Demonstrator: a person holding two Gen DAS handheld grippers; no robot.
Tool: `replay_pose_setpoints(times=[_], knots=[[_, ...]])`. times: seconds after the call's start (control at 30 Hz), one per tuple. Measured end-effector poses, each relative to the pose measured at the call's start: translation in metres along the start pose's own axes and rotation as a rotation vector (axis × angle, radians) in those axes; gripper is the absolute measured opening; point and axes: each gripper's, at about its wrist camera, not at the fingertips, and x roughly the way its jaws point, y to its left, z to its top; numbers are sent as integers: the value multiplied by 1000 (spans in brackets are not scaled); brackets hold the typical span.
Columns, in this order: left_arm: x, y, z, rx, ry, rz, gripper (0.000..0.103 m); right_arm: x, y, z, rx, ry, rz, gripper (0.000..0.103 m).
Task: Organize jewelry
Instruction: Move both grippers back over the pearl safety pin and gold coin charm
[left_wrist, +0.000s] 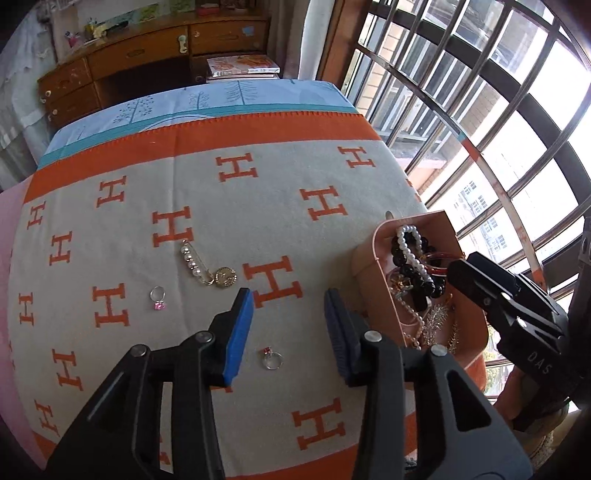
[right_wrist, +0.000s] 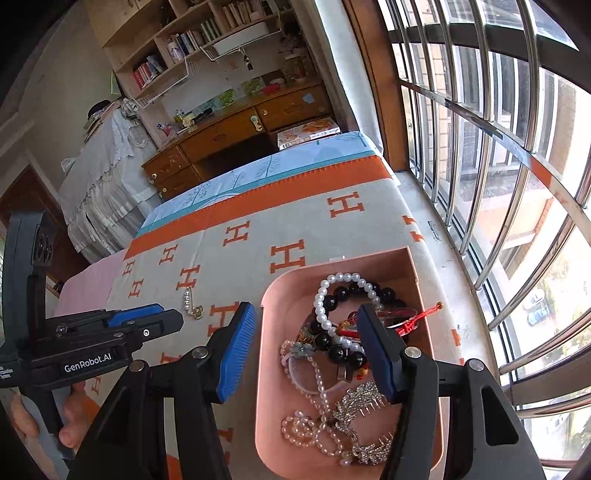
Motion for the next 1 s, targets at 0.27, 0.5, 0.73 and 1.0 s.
replay_pose_setpoints(times=[0.27,0.5,0.73,1.0], knots=[[-12,39,-16,-90,-10,-52,44,-2,27,-4,-56,-1,13,58],[-9,55,-29,-83,0,1,44,-1,50,-1,-118,2,25,58],[-21,88,-31,-166,-93,-11,44,9,80,7,-196,19,30,58],[-36,144,-4,-191,-63,54,44,38,122,32,-279,85,56,58]])
